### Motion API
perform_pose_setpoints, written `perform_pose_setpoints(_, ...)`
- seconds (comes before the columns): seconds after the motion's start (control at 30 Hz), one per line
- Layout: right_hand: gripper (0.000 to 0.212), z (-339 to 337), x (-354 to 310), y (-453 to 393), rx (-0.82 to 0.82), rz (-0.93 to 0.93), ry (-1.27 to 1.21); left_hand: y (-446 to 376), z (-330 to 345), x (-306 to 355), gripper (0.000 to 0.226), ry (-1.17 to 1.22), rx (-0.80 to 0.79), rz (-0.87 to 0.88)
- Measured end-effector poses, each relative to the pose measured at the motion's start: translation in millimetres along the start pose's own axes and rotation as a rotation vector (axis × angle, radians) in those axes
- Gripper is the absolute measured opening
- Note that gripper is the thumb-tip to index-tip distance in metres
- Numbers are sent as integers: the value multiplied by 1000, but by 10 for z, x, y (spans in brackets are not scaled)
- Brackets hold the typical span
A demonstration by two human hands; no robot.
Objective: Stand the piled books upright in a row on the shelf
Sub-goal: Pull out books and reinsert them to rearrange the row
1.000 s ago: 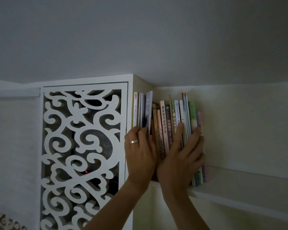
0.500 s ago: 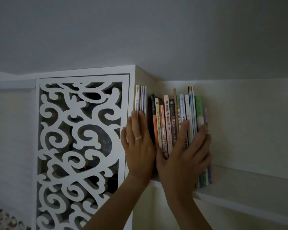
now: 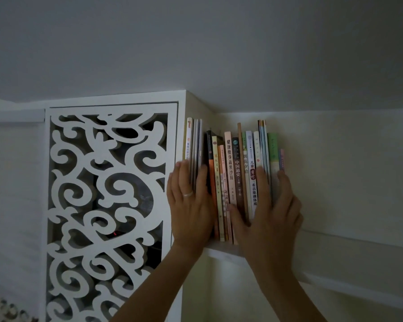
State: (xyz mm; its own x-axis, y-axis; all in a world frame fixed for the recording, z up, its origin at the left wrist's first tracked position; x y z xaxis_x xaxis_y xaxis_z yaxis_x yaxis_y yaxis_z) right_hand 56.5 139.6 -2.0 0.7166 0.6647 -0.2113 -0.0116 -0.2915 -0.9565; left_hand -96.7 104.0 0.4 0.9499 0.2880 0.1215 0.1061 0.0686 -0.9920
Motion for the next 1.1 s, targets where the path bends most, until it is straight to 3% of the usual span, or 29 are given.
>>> perform_pose_setpoints(0.1, 115, -50, 180, -61, -35, 60, -62, 7, -32, -14, 27, 126, -32, -43)
perform_pose_setpoints(0.23, 137, -27, 294, -76, -317, 209, -396, 7, -49, -16, 33, 129, -61, -44)
perform_pose_setpoints(0.3, 140, -35, 306, -61, -363, 213, -461, 1, -56, -21, 39, 143, -71, -48)
perform_pose_setpoints(0.5, 139, -10, 346, -47, -337, 304, -567, -6, -83, -26, 50, 177, -53, -47)
perform_pose_setpoints(0.7, 124, 12, 368, -25, -334, 302, -587, 11, -58, 0, 60, 177, 15, 16)
perform_pose_setpoints(0.87, 121, 37, 358, -19, -313, 286, -568, 19, -30, -9, 33, 113, -44, 64)
perform_pose_setpoints(1.1, 121, 39, 342, -11, -308, 277, -525, 10, -49, -3, 50, 103, -73, 57)
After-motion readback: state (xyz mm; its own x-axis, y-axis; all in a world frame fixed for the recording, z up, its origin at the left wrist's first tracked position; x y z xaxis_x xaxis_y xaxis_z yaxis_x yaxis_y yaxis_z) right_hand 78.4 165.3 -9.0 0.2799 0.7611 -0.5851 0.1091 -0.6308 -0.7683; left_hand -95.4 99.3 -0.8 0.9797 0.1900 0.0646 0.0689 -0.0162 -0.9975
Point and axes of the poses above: each hand's wrist, its own y-axis away from the middle knuckle, its own z-axis out of the palm, x = y × z, the point moved 2 cm from there along -y, towards the middle knuckle, and after that the axes turned 5 degrees about y, right-handed, at the moved point
